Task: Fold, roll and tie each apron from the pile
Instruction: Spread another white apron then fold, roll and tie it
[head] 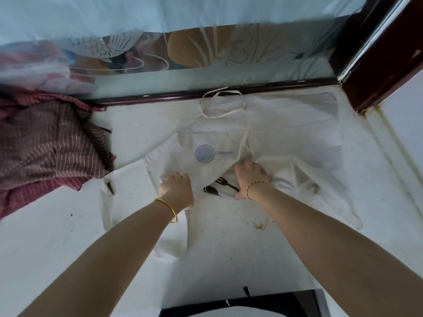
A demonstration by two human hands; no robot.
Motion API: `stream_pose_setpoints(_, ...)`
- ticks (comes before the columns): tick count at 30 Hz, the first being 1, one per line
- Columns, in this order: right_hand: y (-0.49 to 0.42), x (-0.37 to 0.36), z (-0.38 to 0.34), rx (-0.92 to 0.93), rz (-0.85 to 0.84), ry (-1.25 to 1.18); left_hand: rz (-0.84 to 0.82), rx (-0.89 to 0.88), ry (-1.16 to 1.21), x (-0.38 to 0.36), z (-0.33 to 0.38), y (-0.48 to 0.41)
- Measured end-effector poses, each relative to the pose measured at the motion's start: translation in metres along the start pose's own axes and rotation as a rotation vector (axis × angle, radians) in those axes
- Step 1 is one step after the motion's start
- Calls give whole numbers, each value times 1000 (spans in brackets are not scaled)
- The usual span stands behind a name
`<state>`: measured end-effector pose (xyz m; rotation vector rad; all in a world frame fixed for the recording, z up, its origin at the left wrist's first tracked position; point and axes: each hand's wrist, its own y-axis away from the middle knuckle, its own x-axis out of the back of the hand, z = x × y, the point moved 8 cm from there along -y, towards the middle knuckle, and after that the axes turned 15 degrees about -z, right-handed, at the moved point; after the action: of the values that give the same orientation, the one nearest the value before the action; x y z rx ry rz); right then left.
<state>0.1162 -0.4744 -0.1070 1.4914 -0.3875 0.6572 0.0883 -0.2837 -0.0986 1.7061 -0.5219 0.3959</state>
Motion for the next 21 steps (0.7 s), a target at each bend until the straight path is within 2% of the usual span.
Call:
stream_pose_setpoints(2,3,-6,5,-25,-25,20,-49,27,-40,-5,-11,4)
stream_pose_setpoints(7,14,-23,16,-51,-69,83,-257,-147,-128,-6,-16,16)
stream_pose_setpoints(9,20,-31,18,-52,-67,163,-356,-140,-148,-4,-29,26)
stream_pose_setpoints(12,26,-45,17,-42,-78,239,-510,-109,-57,1,-50,31)
stream_pose_setpoints(15,33,-52,13,18,-103,243,-476,-12,-58,19,-64,45)
stream_pose_setpoints(19,49,-38,8,198,-108,97,-213,46,-114,30,-67,36)
stream_pose_setpoints(21,59,-22,15,203,31,-13,-203,118,-181,27,-68,30)
